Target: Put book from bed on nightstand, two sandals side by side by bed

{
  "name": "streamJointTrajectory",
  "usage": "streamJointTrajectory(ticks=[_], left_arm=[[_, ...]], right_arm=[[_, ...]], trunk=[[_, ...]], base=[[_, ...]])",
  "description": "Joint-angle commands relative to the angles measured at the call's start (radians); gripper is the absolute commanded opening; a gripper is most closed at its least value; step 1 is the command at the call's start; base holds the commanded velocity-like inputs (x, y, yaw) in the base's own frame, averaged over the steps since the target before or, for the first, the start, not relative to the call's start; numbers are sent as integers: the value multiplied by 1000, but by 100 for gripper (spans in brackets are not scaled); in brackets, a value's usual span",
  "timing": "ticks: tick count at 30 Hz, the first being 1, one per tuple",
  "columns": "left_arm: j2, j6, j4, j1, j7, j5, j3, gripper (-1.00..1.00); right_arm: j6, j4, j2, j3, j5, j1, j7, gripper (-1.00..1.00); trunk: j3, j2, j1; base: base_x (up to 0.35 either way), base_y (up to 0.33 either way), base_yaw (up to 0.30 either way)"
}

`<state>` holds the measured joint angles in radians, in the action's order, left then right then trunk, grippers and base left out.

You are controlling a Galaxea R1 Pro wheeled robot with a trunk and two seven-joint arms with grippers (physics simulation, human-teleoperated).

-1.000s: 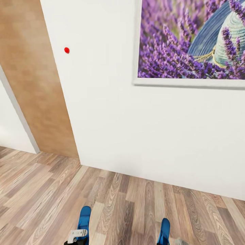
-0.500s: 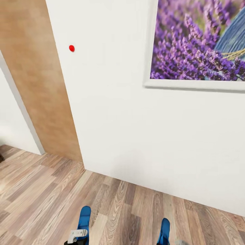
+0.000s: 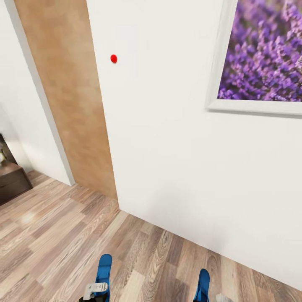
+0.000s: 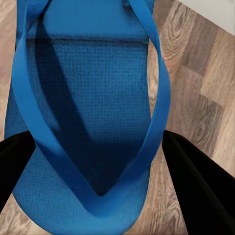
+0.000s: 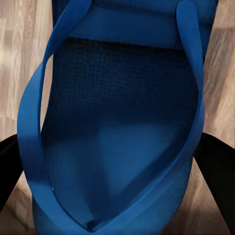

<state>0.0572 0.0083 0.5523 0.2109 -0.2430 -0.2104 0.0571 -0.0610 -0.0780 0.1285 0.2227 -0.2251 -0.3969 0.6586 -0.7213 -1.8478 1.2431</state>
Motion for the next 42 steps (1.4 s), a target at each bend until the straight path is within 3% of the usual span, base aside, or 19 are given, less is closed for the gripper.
streamJointTrajectory(ticks=[1, 20, 32, 42], left_arm=[[1, 1, 0, 1, 0, -11, 6, -100], [1, 1, 0, 1, 1, -10, 7, -100], [1, 1, 0, 1, 1, -10, 7, -100], [1, 1, 0, 1, 1, -10, 7, -100]], right_arm=[[-6, 0, 0, 1, -10, 0, 4, -100], [-6, -1, 0, 1, -10, 0, 3, -100], [-5, -1, 0, 1, -10, 0, 3, -100], [-5, -1, 0, 1, -10, 0, 3, -100]], trunk=[[-1, 0, 0], [-1, 0, 0], [-1, 0, 0], [-1, 0, 0]], base=[[21, 0, 289], [15, 0, 289], [303, 0, 120], [316, 0, 264]])
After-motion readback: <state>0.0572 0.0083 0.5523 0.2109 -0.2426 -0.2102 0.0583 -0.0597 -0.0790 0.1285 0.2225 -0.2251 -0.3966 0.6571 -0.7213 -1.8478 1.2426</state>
